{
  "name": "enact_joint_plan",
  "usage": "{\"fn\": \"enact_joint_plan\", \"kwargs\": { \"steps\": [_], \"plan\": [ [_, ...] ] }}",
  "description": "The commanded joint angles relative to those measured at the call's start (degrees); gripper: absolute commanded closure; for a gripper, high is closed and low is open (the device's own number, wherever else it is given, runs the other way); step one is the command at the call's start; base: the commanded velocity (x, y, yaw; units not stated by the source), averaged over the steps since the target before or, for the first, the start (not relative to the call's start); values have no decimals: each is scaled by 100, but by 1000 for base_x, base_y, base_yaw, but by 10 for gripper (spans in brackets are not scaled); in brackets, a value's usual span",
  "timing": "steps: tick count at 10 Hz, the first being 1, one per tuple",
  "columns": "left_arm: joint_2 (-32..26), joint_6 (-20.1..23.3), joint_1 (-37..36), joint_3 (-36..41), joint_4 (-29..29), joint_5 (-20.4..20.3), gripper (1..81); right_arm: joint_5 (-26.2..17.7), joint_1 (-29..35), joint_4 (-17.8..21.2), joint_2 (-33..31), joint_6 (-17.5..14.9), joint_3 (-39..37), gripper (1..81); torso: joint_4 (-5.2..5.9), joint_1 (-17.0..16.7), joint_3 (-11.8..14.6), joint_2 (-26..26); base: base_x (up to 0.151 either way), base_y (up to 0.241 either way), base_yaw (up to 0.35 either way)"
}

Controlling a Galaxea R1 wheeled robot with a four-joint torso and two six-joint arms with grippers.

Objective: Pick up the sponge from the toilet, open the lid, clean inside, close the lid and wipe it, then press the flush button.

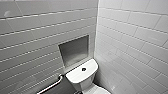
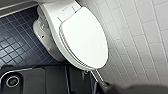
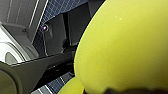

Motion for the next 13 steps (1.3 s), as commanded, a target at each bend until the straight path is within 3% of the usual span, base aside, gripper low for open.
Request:
{"fn": "enact_joint_plan", "kwargs": {
  "steps": [1, 2, 3, 7, 8, 13],
  "plan": [
    [-227, -6, -1290, 341, -774, 576, 811, -351, 145, 69, -132, 69, 172, 811, 0, 0, 0, 0, 0, 0, 0],
    [-174, -6, -1569, 341, -916, 674, 811, -351, 154, 69, -132, 79, 190, 811, 0, 0, -2, 2, 0, 0, 0],
    [-112, -6, -1859, 341, -1057, 710, 811, -351, 154, 69, -141, 79, 208, 811, 0, 0, -210, 2, 0, 0, 0],
    [168, -154, -2836, 245, -1505, 1079, 811, -342, 189, 69, -132, 87, 208, 811, 0, 2, -580, 6, 0, 0, 0],
    [239, -277, -3029, 210, -1496, 1122, 811, -333, 206, 69, -141, 87, 208, 811, 0, 5, -422, 6, 0, 0, 0],
    [951, -761, -3829, -546, -1487, 1404, 811, -298, 224, 78, -141, 96, 208, 811, 0, 9, -531, 15, 0, 0, 0]
  ]
}}
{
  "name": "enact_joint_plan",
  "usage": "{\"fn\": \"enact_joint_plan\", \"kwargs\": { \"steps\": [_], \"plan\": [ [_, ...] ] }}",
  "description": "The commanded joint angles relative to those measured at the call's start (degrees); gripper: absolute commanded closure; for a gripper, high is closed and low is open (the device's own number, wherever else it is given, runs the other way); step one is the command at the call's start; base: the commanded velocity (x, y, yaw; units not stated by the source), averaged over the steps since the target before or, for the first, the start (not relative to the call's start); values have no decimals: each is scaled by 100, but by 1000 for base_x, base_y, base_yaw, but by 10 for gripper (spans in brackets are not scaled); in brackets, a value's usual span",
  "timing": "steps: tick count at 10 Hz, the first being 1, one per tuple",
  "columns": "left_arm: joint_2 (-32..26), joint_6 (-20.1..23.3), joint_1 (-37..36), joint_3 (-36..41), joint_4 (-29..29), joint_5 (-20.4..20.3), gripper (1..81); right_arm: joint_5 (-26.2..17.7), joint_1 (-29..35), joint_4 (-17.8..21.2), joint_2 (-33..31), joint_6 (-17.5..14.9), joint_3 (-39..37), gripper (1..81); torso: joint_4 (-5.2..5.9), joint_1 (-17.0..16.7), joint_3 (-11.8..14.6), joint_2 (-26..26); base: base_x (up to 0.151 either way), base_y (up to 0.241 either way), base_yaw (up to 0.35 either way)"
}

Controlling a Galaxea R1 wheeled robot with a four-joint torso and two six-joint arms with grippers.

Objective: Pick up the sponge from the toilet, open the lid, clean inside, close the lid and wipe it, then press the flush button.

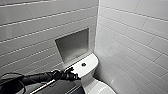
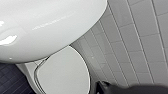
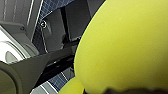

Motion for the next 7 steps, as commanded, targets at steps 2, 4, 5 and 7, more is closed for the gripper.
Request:
{"fn": "enact_joint_plan", "kwargs": {
  "steps": [2, 4, 5, 7],
  "plan": [
    [426, -295, -1186, -617, -160, 472, 811, -332, 35, 106, -146, 16, 194, 811, 0, 0, 0, 0, 0, 0, 0],
    [646, -375, -1414, -854, -143, 481, 811, -226, 43, 106, -146, 16, 230, 811, 0, 0, -123, 2, 0, 0, 0],
    [743, -393, -1503, -986, -143, 481, 811, -226, 52, 106, -138, 16, 239, 811, 0, 0, -147, 2, 0, 0, 0],
    [857, -401, -1635, -1153, -160, 481, 811, -217, 52, 106, -120, 16, 239, 811, 0, 0, -230, 2, 0, 0, 0]
  ]
}}
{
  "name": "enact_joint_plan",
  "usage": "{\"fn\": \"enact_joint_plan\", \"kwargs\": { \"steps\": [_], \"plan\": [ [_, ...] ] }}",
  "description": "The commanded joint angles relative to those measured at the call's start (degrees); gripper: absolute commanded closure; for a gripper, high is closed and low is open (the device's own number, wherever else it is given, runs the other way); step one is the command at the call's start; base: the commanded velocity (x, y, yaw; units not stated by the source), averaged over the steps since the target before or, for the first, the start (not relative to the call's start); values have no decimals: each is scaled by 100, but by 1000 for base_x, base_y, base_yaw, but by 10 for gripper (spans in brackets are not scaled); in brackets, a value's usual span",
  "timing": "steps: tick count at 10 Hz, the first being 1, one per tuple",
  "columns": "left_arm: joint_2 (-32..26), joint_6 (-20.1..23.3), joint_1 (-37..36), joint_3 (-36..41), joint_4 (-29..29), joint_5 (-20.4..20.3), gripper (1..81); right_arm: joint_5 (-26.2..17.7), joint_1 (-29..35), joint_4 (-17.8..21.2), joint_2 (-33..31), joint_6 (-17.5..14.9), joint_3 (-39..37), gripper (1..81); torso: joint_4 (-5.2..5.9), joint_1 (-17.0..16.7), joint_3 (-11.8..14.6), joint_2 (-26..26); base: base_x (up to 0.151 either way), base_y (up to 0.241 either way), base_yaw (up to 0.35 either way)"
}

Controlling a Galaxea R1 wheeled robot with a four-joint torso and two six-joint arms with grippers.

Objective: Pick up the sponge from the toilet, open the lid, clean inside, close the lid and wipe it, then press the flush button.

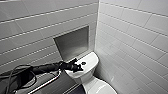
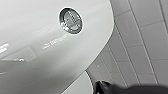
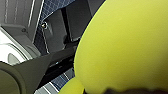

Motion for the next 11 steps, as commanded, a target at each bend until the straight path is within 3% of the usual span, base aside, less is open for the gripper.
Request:
{"fn": "enact_joint_plan", "kwargs": {
  "steps": [1, 5, 11],
  "plan": [
    [48, -84, -1029, -42, -124, 180, 811, -389, 23, 51, -120, 11, 155, 811, 0, -2, -106, 0, 0, 0, 0],
    [303, -155, -1319, -341, -115, 180, 811, -381, 23, 51, -111, 11, 172, 811, 0, 5, -353, 5, 0, 0, 0],
    [584, -164, -1583, -956, -80, 180, 811, -381, 23, 51, -111, 11, 181, 811, 0, 11, -325, 9, 0, 0, 0]
  ]
}}
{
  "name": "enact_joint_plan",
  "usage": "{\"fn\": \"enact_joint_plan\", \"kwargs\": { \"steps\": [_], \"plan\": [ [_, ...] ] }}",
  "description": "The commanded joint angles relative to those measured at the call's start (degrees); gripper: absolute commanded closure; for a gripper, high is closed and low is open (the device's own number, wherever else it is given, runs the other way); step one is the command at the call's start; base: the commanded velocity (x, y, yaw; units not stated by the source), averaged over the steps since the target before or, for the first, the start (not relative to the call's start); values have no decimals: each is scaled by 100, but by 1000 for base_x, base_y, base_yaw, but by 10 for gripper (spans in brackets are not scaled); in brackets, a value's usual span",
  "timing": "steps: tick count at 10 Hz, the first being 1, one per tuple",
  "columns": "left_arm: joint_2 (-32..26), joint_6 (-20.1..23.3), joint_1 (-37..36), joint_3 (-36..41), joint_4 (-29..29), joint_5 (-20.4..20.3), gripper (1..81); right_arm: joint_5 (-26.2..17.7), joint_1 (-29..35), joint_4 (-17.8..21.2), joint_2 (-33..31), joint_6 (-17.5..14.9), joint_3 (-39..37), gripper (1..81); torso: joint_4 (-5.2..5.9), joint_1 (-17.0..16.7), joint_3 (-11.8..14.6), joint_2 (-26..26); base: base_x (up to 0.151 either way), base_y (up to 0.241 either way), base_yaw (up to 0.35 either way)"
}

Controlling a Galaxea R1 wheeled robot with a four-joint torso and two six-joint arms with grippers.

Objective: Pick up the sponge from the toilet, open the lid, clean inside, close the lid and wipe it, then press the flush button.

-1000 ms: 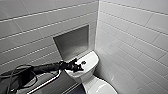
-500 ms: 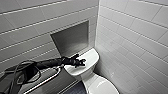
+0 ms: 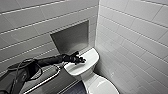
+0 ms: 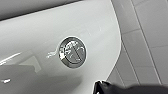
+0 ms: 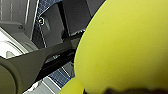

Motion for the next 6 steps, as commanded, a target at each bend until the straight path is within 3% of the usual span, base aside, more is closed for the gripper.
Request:
{"fn": "enact_joint_plan", "kwargs": {
  "steps": [1, 6],
  "plan": [
    [89, 21, -1013, -230, -68, 162, 811, -416, -16, 50, -112, 11, 187, 811, 0, 0, -133, 0, 0, 0, 0],
    [203, 30, -1330, -493, 28, 144, 811, -416, 1, 50, -95, 11, 223, 811, 0, 2, -159, 7, 0, 0, 0]
  ]
}}
